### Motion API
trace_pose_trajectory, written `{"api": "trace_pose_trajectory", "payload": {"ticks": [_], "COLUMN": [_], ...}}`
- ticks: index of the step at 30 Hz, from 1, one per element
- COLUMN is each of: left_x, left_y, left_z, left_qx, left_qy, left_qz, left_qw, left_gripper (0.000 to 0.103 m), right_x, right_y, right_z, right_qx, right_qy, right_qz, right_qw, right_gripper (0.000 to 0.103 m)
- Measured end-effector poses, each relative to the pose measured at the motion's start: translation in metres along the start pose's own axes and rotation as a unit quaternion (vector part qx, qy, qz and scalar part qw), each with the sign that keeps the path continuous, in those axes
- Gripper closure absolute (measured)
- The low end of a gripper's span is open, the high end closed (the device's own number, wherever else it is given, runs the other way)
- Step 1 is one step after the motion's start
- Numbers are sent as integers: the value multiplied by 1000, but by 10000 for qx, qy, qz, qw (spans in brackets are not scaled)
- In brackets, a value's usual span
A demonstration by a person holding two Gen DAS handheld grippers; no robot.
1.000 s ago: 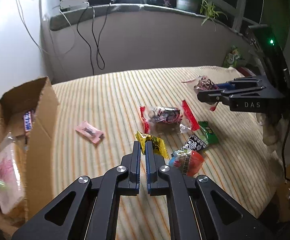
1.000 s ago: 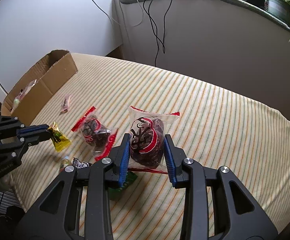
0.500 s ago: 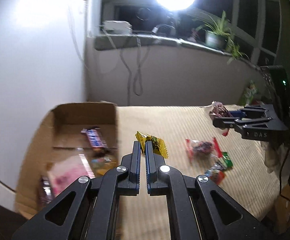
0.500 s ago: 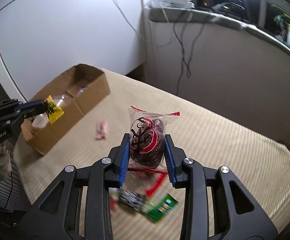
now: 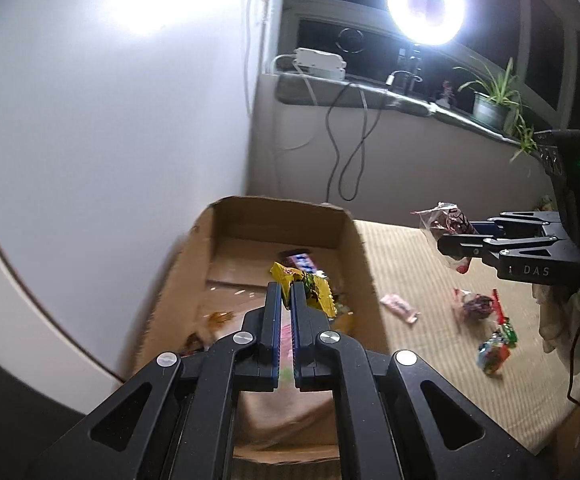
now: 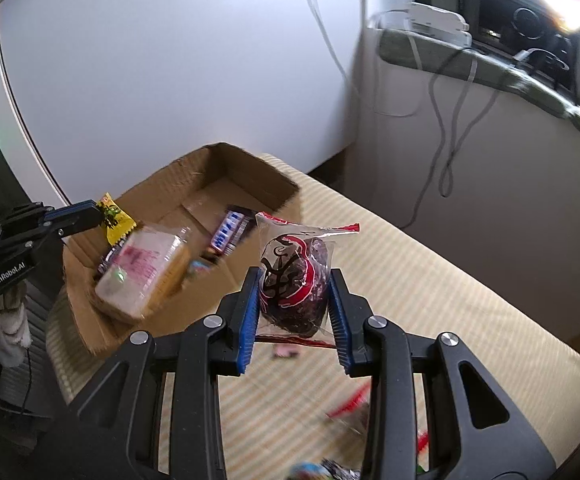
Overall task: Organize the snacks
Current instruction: 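Carry the dried-fruit bag and yellow candy into the box with both tools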
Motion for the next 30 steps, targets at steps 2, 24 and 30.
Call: {"api": "trace_pose_trajectory", "payload": {"ticks": [2, 24, 30], "left_x": [-1, -5, -4], "left_y": [2, 7, 8], "left_z": [-6, -27, -27], "left_qx": [58, 198, 156], "left_qy": [-22, -285, -362], "left_qz": [-10, -56, -43], "left_qw": [10000, 9994, 9992], "left_gripper": [100, 100, 98], "right_x": [-8, -66, -74], "right_y": [-7, -42, -45], "right_z": [-9, -58, -63], "right_qx": [81, 442, 462], "right_qy": [-57, -487, -475], "right_qz": [-30, -396, -418], "right_qw": [9999, 9970, 9969], "right_gripper": [69, 69, 69]}}
Point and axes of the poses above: each gripper's, at about its wrist camera, not at the fingertips, and x roughly against the way its jaws point, z to its right, y to its underside, the point moved 1 cm from there along -x, roughly the way its jaws point, and after that the axes turned 9 degrees about -z, right-handed, at the moved point
